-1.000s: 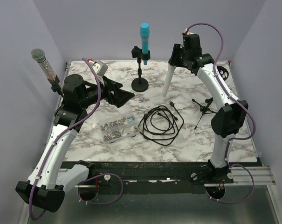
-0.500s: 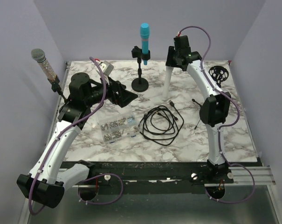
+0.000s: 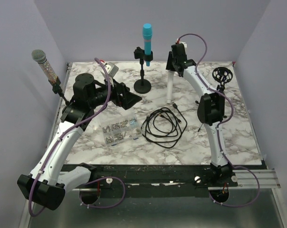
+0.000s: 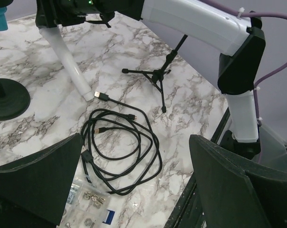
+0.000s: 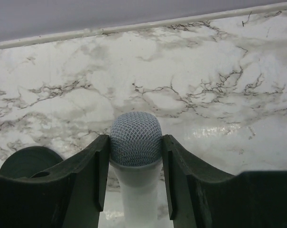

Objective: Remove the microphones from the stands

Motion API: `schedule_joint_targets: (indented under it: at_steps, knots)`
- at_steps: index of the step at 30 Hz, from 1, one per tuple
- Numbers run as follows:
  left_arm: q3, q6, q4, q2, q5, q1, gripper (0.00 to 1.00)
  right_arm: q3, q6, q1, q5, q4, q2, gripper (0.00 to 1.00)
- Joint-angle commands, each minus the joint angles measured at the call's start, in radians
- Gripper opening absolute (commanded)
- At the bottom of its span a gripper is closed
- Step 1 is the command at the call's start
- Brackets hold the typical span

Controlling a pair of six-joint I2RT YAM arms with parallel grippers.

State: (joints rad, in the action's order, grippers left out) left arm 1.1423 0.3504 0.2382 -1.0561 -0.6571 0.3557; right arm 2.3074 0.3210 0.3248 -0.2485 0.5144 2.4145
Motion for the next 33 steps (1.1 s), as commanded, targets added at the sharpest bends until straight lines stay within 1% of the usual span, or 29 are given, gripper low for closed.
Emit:
schedule_joint_targets:
  at_steps: [1,6,16,18,20,21,25,28,30,33]
  knots:
    - [0.038,-0.012,0.018,-0.011,0.025,0.013,0.99,0.076,-0.002,-0.007,-0.054,-0.065,0.108,0.01]
    - [0.043,-0.007,0.022,-0.026,0.016,0.022,0.99,0.074,-0.002,-0.006,-0.073,-0.112,0.156,0.01]
    - [0.050,-0.002,0.028,-0.041,0.009,0.023,0.99,0.094,-0.017,-0.006,-0.087,-0.131,0.230,0.01]
    - [0.050,-0.002,0.030,-0.041,0.010,0.023,0.99,0.094,-0.017,-0.006,-0.080,-0.127,0.240,0.04]
    - [0.051,-0.002,0.031,-0.041,0.007,0.023,0.99,0.096,-0.016,-0.006,-0.074,-0.119,0.247,0.11]
    - [0.050,-0.002,0.029,-0.041,0.006,0.024,0.99,0.096,-0.016,-0.004,-0.067,-0.113,0.247,0.16]
    - [0.051,-0.004,0.032,-0.042,0.008,0.025,0.99,0.104,-0.022,-0.003,-0.046,-0.089,0.228,0.40]
    - [0.052,-0.003,0.033,-0.042,0.008,0.025,0.99,0.139,-0.031,-0.003,-0.040,-0.049,0.210,0.59]
    - [0.052,-0.002,0.034,-0.041,0.008,0.026,0.99,0.145,-0.038,-0.003,-0.036,-0.033,0.188,0.68]
    - [0.053,-0.005,0.035,-0.036,0.010,0.028,0.99,0.139,-0.045,-0.002,-0.017,-0.014,0.139,0.77]
